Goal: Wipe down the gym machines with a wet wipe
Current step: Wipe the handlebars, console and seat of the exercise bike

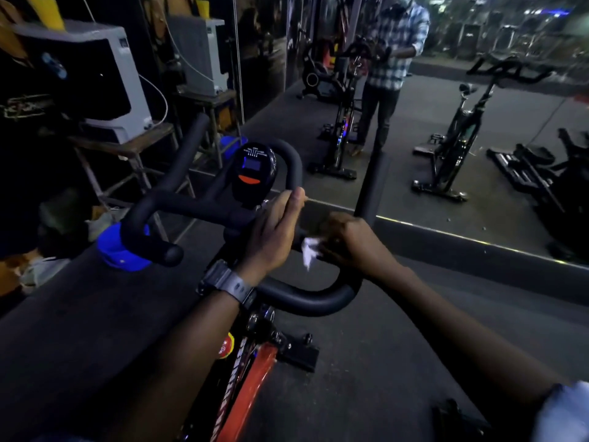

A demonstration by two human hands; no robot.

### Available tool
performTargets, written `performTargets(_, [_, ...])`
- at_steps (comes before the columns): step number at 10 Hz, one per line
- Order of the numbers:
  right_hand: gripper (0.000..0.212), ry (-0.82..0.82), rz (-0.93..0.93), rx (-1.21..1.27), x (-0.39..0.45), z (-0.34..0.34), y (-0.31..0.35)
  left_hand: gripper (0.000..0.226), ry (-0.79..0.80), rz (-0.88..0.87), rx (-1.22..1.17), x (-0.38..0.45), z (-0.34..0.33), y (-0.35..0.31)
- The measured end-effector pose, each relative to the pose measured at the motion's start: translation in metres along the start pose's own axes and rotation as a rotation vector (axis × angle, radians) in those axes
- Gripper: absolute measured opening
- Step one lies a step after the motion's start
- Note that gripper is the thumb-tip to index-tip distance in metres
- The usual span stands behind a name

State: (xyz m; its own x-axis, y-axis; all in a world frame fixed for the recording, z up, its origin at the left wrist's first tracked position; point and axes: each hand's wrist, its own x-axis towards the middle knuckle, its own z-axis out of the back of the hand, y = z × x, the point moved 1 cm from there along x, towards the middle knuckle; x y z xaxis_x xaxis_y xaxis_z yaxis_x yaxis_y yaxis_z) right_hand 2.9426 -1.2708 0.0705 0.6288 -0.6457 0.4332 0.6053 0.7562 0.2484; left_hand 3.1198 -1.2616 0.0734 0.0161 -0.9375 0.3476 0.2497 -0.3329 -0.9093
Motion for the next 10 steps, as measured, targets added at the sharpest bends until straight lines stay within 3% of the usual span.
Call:
performTargets(1, [0.013,-0.09,-0.133,0.032,0.034,-0.03,0.02,0.074,-0.006,-0.046,0.084,-0.005,0.006,0.006])
performTargets(3, [0.014,0.108,0.083,-0.045,-0.016,0.005,0.006,0.053,-0.079,0.031,0.005,-0.003,0.011,0.014])
performTargets(4, [0.014,0.076,0.024,-0.001,-0.014,0.01,0.002,0.059,-0.1,0.051,-0.027,-0.003,0.01,0.014])
performTargets(5, [0.016,-0.055,-0.079,-0.015,0.029,-0.026,0.025,0.096,-0.158,0.09,-0.039,-0.004,0.012,0.02])
performTargets(6, [0.019,-0.047,-0.013,-0.047,0.052,-0.046,0.055,0.094,-0.268,0.012,0.041,-0.009,0.019,0.018])
performTargets(7, [0.026,0.005,-0.013,-0.065,0.031,-0.033,0.033,0.119,-0.255,0.09,0.042,-0.019,0.019,0.009])
performTargets(8, [0.02,-0.05,-0.121,-0.01,0.025,-0.021,0.018,0.119,-0.236,0.129,-0.001,-0.018,0.018,0.012])
performTargets(9, [0.015,-0.089,-0.08,-0.066,0.062,-0.043,0.042,0.089,-0.302,0.054,0.061,-0.016,0.018,0.008])
performTargets(10, [0.016,-0.104,-0.051,-0.121,0.078,-0.053,0.052,0.078,-0.338,0.039,0.085,-0.013,0.019,0.009])
